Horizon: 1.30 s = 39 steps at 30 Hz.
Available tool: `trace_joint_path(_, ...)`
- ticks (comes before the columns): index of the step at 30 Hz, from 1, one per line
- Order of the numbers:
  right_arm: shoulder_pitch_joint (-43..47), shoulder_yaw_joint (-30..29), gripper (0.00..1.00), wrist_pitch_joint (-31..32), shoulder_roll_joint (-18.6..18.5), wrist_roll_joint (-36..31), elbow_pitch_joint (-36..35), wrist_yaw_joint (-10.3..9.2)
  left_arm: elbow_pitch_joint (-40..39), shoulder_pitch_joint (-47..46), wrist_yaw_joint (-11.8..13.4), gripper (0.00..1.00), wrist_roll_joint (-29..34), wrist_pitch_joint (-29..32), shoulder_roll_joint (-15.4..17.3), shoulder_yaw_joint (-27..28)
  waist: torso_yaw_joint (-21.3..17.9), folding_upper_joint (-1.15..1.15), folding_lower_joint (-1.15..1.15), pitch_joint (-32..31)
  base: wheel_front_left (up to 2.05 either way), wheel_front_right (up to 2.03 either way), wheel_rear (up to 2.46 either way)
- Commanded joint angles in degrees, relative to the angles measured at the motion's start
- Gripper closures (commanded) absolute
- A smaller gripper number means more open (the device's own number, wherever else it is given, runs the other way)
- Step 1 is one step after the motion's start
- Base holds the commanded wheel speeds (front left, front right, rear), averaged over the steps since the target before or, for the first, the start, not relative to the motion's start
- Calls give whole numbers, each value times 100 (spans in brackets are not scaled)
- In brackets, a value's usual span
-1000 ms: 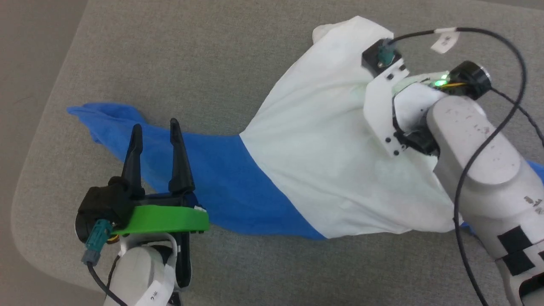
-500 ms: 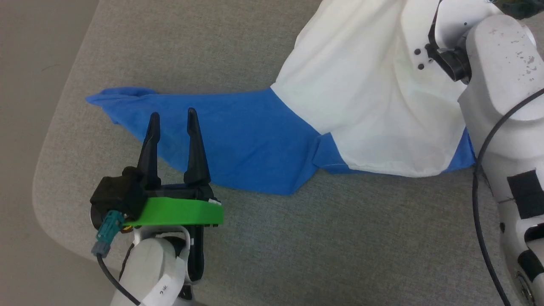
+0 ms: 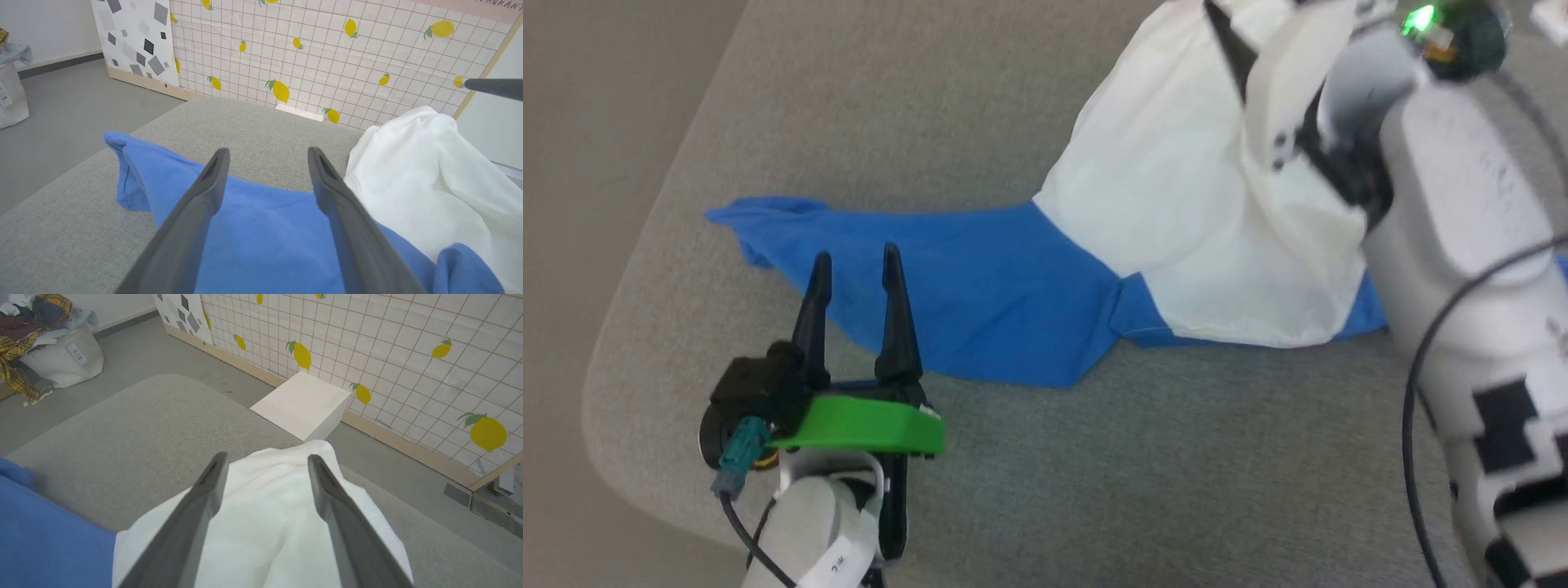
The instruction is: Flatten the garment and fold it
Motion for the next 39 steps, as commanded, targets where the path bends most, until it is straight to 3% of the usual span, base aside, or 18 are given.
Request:
trace_joint_path(1, 319, 113, 0, -93, -84, 173, -159, -8, 65, 89, -57, 0, 107, -22, -12, 44, -410, 0, -1, -555, 0, 0, 0)
trace_joint_path(5, 1195, 137, 0, -287, -419, 694, -842, -8, 263, 227, -175, 0, 164, -22, -13, 100, -652, 0, -1, -912, 0, 0, 0)
trace_joint_path(9, 2171, -326, 0, -326, -634, 934, -1515, -8, 460, 322, -281, 0, 168, -22, -13, 82, -864, 0, -1, -1159, 0, 0, 0)
trace_joint_path(18, 4037, -1609, 0, 53, -334, 743, -2664, -8, 927, 432, -441, 0, -9, 304, -13, -201, -1161, 0, -1, -1474, 0, 0, 0)
trace_joint_path(22, 4490, -2004, 0, 264, -84, 580, -3099, -8, 1255, 254, -611, 0, -100, 1222, 22, -535, -1246, 0, -1, -1507, 0, 0, 0)
trace_joint_path(26, 4693, -2183, 0, 451, 61, 474, -3450, -8, 1591, -129, -696, 0, -133, 2632, 151, -815, -1344, 0, -1, -1466, 0, 0, 0)
trace_joint_path(28, 4749, -2256, 0, 558, 126, 435, -3650, -8, 1794, -404, -595, 0, -24, 3668, 314, -972, -1429, 0, -1, -1407, 0, 0, 0)
trace_joint_path(34, 4781, -2320, 0, 662, 202, 424, -3896, -8, 1967, -656, -393, 0, 104, 4362, 484, -1014, -1582, 0, -1, -1218, 0, 0, 0)
trace_joint_path(35, 4787, -2324, 0, 670, 208, 421, -3917, -8, 2008, -658, -365, 23, 119, 4408, 501, -1018, -1597, 0, -1, -1195, 0, 0, 0)
trace_joint_path(37, 4796, -2340, 0, 681, 222, 425, -3956, -8, 2066, -627, -323, 100, 53, 4468, 476, -986, -1621, 0, -1, -1148, 0, 0, 0)
trace_joint_path(39, 4815, -2364, 0, 687, 231, 417, -3993, -8, 2103, -581, -345, 100, 6, 4546, 470, -1009, -1615, 0, -1, -1118, 0, 0, 0)
